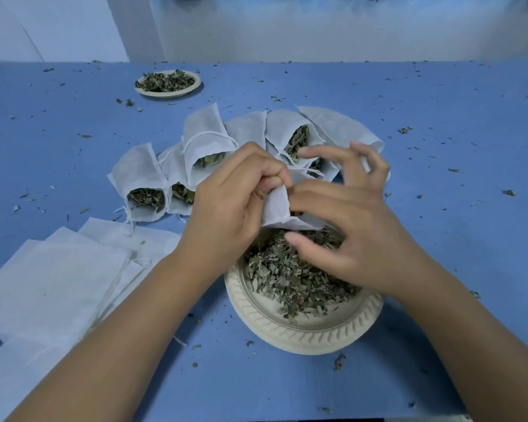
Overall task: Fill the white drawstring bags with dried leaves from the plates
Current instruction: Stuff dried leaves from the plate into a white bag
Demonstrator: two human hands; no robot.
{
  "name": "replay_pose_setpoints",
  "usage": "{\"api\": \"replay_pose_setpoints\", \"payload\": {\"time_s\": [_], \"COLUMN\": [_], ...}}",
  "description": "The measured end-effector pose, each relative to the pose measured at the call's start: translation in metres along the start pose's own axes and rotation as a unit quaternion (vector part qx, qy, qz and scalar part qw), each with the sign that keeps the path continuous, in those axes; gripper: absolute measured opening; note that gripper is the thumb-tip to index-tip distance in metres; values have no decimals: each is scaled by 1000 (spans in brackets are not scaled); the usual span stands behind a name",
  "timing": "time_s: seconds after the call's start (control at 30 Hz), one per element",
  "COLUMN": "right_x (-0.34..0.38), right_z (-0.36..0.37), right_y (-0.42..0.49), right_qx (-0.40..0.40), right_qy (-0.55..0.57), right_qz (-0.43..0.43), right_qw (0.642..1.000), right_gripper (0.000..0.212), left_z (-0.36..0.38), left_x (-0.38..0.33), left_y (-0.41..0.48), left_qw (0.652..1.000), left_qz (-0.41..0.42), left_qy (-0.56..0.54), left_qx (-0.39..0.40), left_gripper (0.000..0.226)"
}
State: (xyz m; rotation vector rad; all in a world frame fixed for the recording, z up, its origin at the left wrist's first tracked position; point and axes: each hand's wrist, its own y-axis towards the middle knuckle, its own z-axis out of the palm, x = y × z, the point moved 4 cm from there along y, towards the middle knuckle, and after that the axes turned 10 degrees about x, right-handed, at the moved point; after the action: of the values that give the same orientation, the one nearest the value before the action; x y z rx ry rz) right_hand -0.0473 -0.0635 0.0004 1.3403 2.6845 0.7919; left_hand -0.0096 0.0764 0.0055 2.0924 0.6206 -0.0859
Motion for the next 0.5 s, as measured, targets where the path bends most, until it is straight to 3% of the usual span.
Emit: {"api": "replay_pose_setpoints", "payload": {"time_s": [0.1, 0.13, 0.23, 0.27, 0.3, 0.37, 0.4, 0.43, 0.5], "right_x": [-3, -2, 2, 2, 0, -11, -18, -23, -26], "right_z": [-19, -17, 9, 12, 7, -13, -20, -24, -16], "right_y": [-2, -1, 1, 1, 1, -2, -5, -6, -4], "right_qx": [-83, -55, 125, 133, 93, -59, -106, -105, 30], "right_qy": [4, -6, -34, -3, 62, 206, 256, 281, 272], "right_qz": [2, 4, 15, 18, 26, 52, 68, 86, 116], "right_qw": [997, 998, 991, 991, 993, 975, 958, 950, 955], "right_gripper": [27, 33, 53, 53, 49, 40, 39, 38, 34], "left_z": [-4, -4, -1, 1, 1, -4, -6, -8, -8], "left_x": [4, 4, -2, -3, -2, 6, 10, 12, 14], "left_y": [1, 1, 0, 0, 0, 0, -1, -1, -2], "left_qw": [1000, 1000, 1000, 1000, 1000, 999, 998, 997, 995], "left_qz": [-12, -12, 11, 16, 14, -11, -31, -50, -73], "left_qy": [-1, -3, -10, -8, -3, 12, 18, 22, 24], "left_qx": [-16, -20, -3, 1, -2, -28, -43, -56, -65], "left_gripper": [23, 23, 24, 24, 25, 24, 23, 22, 21]}}
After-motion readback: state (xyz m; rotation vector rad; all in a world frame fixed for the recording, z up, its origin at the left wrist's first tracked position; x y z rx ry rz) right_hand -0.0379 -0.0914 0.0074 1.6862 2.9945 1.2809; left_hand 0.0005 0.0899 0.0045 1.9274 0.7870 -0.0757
